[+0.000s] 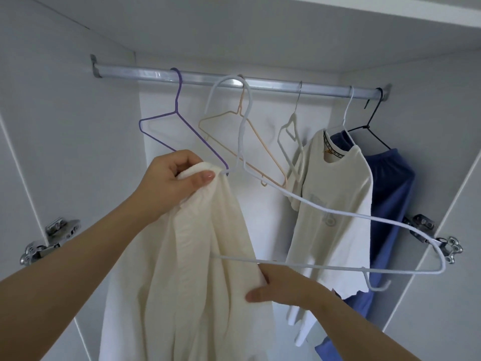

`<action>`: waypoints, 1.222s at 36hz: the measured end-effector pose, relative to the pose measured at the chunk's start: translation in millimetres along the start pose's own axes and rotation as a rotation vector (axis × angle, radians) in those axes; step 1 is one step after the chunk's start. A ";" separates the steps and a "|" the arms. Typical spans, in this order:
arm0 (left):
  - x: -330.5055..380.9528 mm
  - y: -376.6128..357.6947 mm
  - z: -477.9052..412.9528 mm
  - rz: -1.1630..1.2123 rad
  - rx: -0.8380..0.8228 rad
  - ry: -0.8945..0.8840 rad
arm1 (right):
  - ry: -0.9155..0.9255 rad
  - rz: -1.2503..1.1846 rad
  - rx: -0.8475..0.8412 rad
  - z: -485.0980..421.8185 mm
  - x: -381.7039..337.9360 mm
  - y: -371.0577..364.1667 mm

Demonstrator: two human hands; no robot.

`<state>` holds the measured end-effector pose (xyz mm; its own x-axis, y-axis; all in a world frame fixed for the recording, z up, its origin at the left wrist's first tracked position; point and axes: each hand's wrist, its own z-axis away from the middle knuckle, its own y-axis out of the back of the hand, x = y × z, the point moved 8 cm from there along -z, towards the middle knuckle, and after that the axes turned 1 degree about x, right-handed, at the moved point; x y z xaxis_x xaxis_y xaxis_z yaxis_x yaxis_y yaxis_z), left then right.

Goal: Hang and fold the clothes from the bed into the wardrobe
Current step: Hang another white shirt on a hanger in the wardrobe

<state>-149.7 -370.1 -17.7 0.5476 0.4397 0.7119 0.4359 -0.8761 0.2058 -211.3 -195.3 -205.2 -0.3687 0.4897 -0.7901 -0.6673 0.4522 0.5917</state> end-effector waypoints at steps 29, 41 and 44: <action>-18.6 42.6 2.1 -0.391 -0.145 -0.049 | 0.002 0.095 0.437 32.4 15.4 129.1; -8.6 3.5 25.0 -1.017 -0.181 -0.446 | -0.094 -0.181 0.682 38.8 21.6 141.0; -10.0 -1.8 26.5 -1.085 -0.115 -0.434 | -0.099 -0.268 0.722 40.4 10.9 139.5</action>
<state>-137.1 -367.7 -43.0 0.1355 0.9781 -0.1579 0.7689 -0.0033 0.6393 -282.3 -96.7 -124.8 -0.1725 0.3440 -0.9230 -0.1257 0.9217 0.3670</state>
